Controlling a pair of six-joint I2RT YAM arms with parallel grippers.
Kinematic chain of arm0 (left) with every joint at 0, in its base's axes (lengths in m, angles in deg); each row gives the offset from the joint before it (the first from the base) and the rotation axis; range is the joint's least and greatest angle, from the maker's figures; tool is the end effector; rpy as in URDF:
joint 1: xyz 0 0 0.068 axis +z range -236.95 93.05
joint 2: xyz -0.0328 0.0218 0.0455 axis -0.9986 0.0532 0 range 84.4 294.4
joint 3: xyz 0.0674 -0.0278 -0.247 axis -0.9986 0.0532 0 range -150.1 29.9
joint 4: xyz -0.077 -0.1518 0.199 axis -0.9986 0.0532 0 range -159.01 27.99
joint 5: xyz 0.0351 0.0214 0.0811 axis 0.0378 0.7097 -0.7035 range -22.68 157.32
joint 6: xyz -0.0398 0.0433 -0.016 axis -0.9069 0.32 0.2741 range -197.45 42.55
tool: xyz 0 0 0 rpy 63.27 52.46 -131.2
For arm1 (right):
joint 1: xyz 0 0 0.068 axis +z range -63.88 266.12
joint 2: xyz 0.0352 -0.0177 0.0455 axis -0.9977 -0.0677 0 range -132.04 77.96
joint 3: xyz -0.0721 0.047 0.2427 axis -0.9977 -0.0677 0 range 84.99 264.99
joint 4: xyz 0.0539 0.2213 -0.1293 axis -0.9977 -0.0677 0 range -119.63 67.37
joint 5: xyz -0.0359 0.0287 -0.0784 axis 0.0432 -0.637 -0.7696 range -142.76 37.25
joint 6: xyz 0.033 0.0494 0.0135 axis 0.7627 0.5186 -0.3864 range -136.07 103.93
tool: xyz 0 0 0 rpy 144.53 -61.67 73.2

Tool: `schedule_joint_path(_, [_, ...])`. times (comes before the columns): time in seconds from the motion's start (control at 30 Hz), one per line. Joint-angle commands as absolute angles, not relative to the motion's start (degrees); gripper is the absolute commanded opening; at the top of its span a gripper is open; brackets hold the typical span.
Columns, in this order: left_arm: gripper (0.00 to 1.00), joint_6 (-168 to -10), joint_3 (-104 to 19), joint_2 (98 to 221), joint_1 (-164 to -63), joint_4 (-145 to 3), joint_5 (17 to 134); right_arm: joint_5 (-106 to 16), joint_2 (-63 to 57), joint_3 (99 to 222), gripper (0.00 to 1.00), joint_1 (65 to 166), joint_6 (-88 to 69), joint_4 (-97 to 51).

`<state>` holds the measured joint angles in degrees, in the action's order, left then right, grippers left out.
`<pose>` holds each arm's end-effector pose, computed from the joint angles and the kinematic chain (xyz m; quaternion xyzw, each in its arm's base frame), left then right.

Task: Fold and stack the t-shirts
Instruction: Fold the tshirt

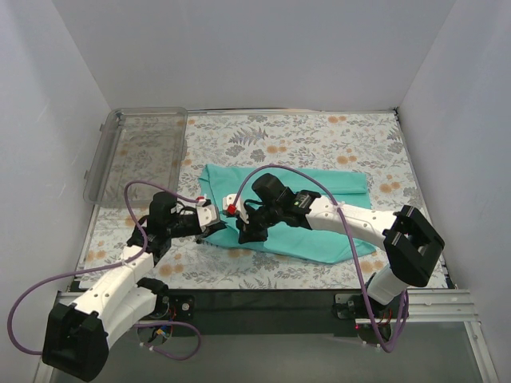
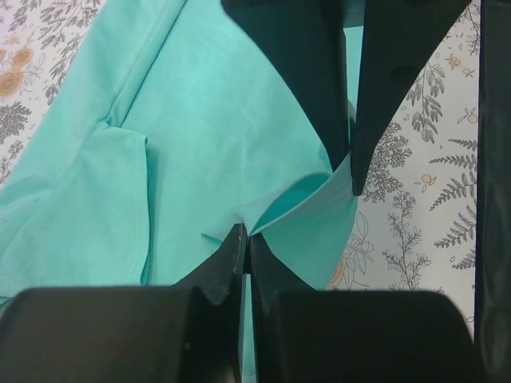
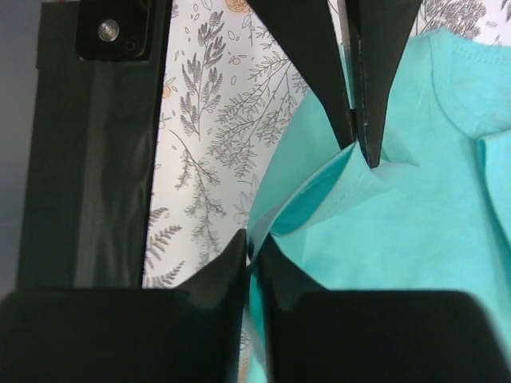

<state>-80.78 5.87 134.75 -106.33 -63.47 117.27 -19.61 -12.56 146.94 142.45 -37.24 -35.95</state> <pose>0.1733 -0.0979 0.1950 0.3138 0.7559 -0.4485 0.3591 0.1733 0.3052 0.2221 -0.6385 0.6098 0.3663 0.2938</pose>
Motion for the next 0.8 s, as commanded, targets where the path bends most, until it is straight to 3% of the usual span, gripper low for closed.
schedule_joint_path(0.0, [0.00, -80.79, 6.08, 131.70, -106.64, -64.09, 116.63, -20.41, -9.94, 146.25, 0.19, 141.58, -38.74, -34.76])
schedule_joint_path(0.03, [0.00, -80.79, 6.26, 130.90, -106.64, -64.09, 116.36, -21.02, -9.32, 146.08, 0.29, 141.06, -39.01, -35.11])
schedule_joint_path(0.07, [0.00, -80.96, 6.43, 129.94, -106.64, -63.83, 115.93, -21.46, -8.62, 145.90, 0.50, 140.44, -40.66, -35.81])
schedule_joint_path(0.1, [0.00, -80.96, 6.61, 127.93, -106.64, -63.48, 114.96, -21.55, -6.61, 145.81, 0.58, 138.69, -41.90, -36.68])
schedule_joint_path(0.13, [0.00, -80.96, 6.70, 126.95, -106.64, -62.61, 114.43, -21.38, -5.37, 145.55, 0.77, 137.63, -43.91, -38.96])
schedule_joint_path(0.2, [0.00, -80.88, 6.44, 124.32, -106.64, -61.37, 113.38, -21.81, -0.56, 144.67, 0.91, 134.30, -49.80, -41.17])
schedule_joint_path(0.27, [0.00, -80.61, 6.17, 122.64, -106.72, -59.01, 112.85, -24.35, 3.23, 141.70, 0.98, 132.10, -52.36, -42.66])
schedule_joint_path(0.47, [0.00, -79.82, 4.42, 119.38, -106.81, -53.46, 111.35, -35.25, 19.66, 130.72, 0.98, 122.70, -67.64, -54.33])
schedule_joint_path(0.77, [0.00, -81.84, 3.01, 120.69, -107.60, -52.40, 113.28, -37.55, 36.64, 120.68, 0.88, 94.58, -100.42, -76.85])
